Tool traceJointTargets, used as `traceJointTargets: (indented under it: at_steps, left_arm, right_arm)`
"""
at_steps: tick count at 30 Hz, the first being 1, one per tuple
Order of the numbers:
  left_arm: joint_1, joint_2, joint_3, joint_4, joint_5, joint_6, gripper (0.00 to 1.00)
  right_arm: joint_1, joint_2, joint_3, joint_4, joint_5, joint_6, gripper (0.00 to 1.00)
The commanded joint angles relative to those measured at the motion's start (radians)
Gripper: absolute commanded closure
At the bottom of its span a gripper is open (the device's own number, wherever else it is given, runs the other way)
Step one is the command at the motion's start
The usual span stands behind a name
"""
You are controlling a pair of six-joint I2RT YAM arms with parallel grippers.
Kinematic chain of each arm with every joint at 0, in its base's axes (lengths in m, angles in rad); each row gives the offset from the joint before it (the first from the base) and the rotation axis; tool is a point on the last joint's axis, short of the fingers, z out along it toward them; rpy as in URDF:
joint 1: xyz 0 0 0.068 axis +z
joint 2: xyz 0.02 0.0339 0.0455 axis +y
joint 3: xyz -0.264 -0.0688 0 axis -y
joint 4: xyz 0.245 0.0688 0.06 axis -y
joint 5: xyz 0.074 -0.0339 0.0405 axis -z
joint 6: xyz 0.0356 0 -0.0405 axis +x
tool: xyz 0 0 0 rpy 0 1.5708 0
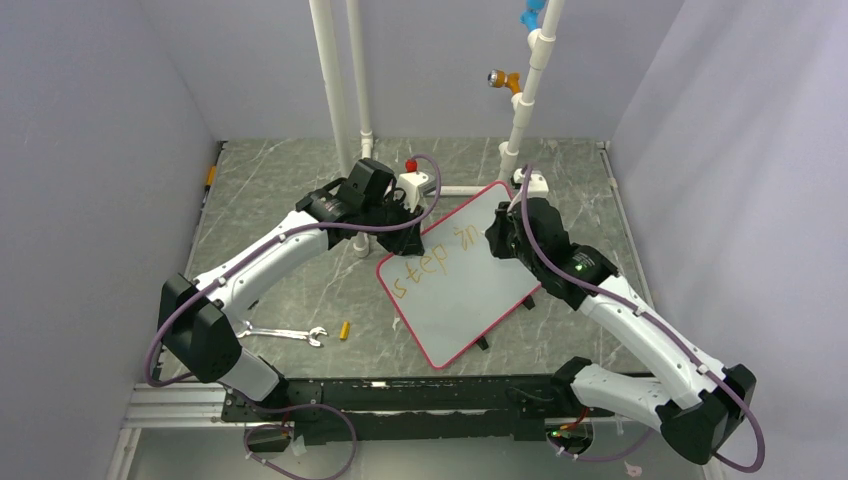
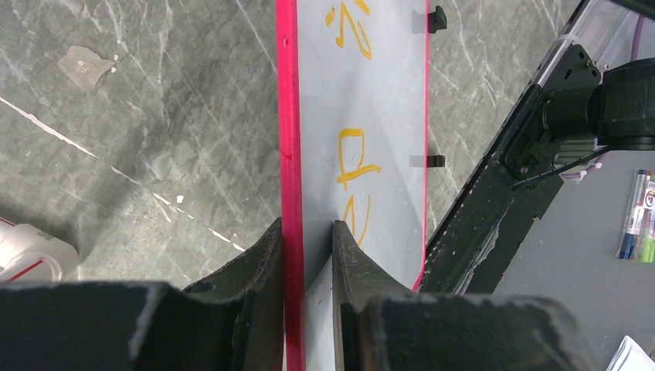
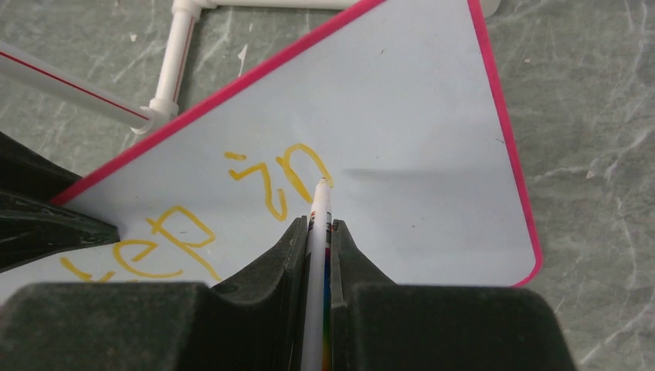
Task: Write a sentence on the whiteboard
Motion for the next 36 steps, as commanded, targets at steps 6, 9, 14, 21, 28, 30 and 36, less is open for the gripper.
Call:
traceJointTargets:
  at_steps: [6, 9, 14, 21, 28, 30, 36]
  left_arm:
    - [-0.003, -0.032, 0.008, 0.041, -0.067, 0.079, 1.00]
    - [-0.004, -0.032, 0.008, 0.041, -0.066, 0.079, 1.00]
    - [-0.004, -0.028, 0.008, 0.040, -0.062, 0.076, 1.00]
    - [-0.003, -0.029, 0.009, 0.040, -0.061, 0.077, 1.00]
    - [-0.005, -0.026, 0.009, 0.039, -0.061, 0.078, 1.00]
    - [-0.006, -0.027, 0.010, 0.039, -0.059, 0.078, 1.00]
    - [-0.006, -0.025, 0.009, 0.039, -0.059, 0.076, 1.00]
  right_arm:
    - [-0.007, 0.005, 0.065, 0.056, 0.034, -0.025, 1.00]
    - [-0.013, 0.021, 0.071, 0.081, 0.023, -0.027, 1.00]
    - [-0.028, 0.054, 0.082, 0.104, 0.004, -0.033, 1.00]
    - [-0.046, 0.086, 0.073, 0.133, -0.025, -0.032, 1.00]
    - [-0.068, 0.095, 0.052, 0.149, -0.045, -0.033, 1.00]
    - [-0.076, 0.094, 0.044, 0.152, -0.049, -0.036, 1.00]
    - [-0.108, 0.106, 0.051, 0.153, -0.062, -0.048, 1.00]
